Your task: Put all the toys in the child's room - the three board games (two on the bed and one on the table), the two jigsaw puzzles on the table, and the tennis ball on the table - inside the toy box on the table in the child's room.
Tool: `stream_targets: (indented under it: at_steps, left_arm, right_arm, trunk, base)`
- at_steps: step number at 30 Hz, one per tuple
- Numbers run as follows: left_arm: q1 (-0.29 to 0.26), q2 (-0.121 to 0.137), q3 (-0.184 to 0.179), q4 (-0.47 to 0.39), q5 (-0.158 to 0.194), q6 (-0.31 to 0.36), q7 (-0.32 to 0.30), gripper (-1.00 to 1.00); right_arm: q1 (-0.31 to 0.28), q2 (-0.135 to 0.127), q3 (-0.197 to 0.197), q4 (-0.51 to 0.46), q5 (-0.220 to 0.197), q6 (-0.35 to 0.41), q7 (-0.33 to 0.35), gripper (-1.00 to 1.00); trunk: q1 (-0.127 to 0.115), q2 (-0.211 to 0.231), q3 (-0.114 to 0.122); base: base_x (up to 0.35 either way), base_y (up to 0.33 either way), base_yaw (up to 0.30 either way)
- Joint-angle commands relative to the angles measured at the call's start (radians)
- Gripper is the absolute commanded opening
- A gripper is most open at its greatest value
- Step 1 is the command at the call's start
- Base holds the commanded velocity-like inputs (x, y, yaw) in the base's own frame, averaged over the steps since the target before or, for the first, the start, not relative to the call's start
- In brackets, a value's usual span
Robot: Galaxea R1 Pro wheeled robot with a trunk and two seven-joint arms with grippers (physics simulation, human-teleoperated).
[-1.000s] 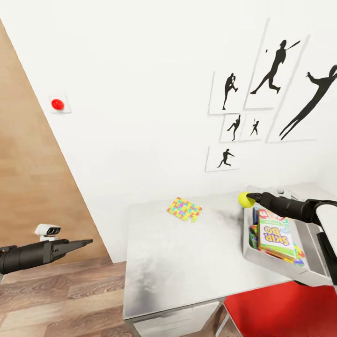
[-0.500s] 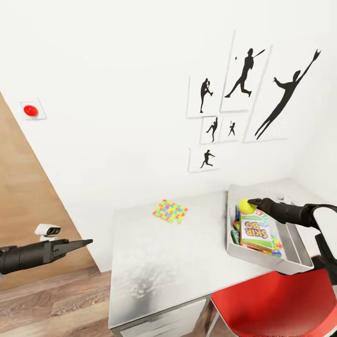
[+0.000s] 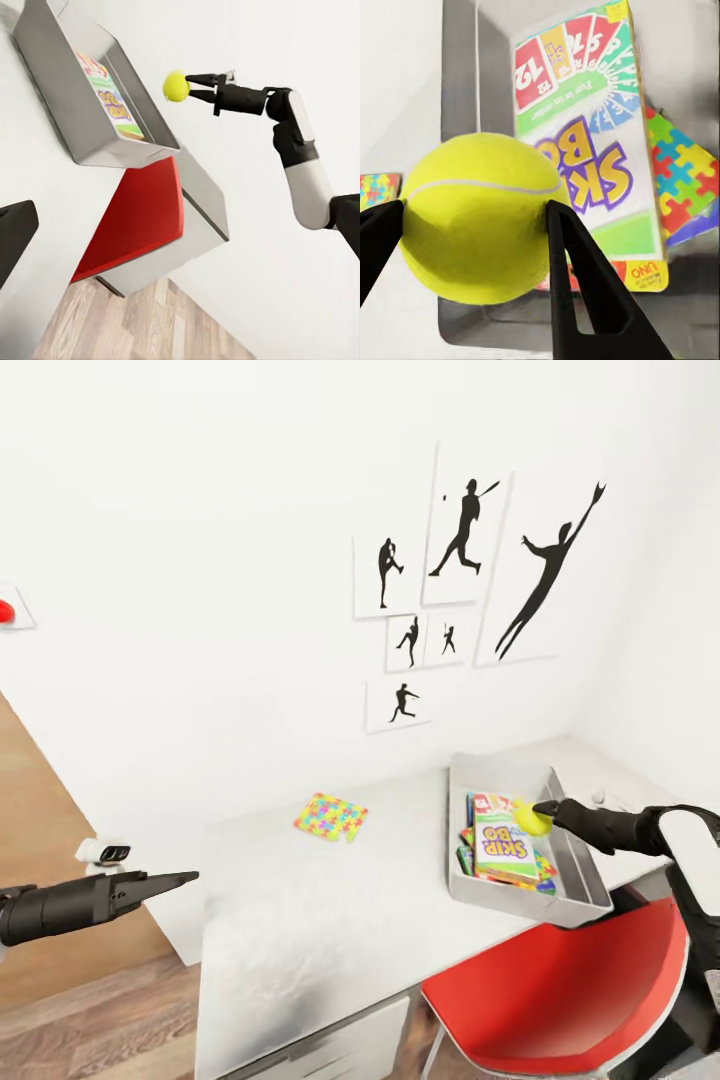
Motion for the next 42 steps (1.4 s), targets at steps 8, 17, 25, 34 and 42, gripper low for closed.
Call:
stream_targets:
  at_steps: [8, 17, 25, 34, 42]
  left_arm:
    - [-0.001, -0.003, -0.002, -0.001, -0.001, 0.011, -0.004, 1.0]
    - [-0.001, -0.003, -0.002, -0.001, -0.002, 0.011, -0.004, 1.0]
    - [-0.001, -0.003, -0.002, -0.001, -0.002, 0.011, -0.004, 1.0]
    - [-0.001, -0.003, -0.001, -0.001, -0.002, 0.011, -0.004, 1.0]
    - [-0.001, -0.003, -0.002, -0.001, -0.002, 0.011, -0.004, 1.0]
  right_arm:
    - [-0.014, 0.01, 0.033, 0.033, 0.006, 0.002, -0.135, -1.0]
    - [-0.024, 0.013, 0.08, 0.03, 0.007, 0.002, -0.147, -1.0]
    - [-0.041, 0.01, 0.088, 0.037, 0.011, 0.002, -0.149, -1.0]
    - [-0.108, 0.015, 0.162, 0.207, 0.119, 0.002, -0.244, -1.0]
    - [-0.11, 0.015, 0.204, 0.214, 0.118, 0.002, -0.246, -1.0]
  trunk:
    - [0.001, -0.002, 0.008]
    - [0.001, -0.002, 0.009]
    - [0.001, -0.002, 0.009]
    - [0.001, -0.002, 0.009]
    - [0.001, -0.002, 0.009]
  base:
    - [0.0, -0.066, -0.199]
    - [0.018, 0.01, -0.03]
    - [0.043, 0.021, 0.0]
    - [0.0, 0.0, 0.0]
    - [0.0, 0.0, 0.0]
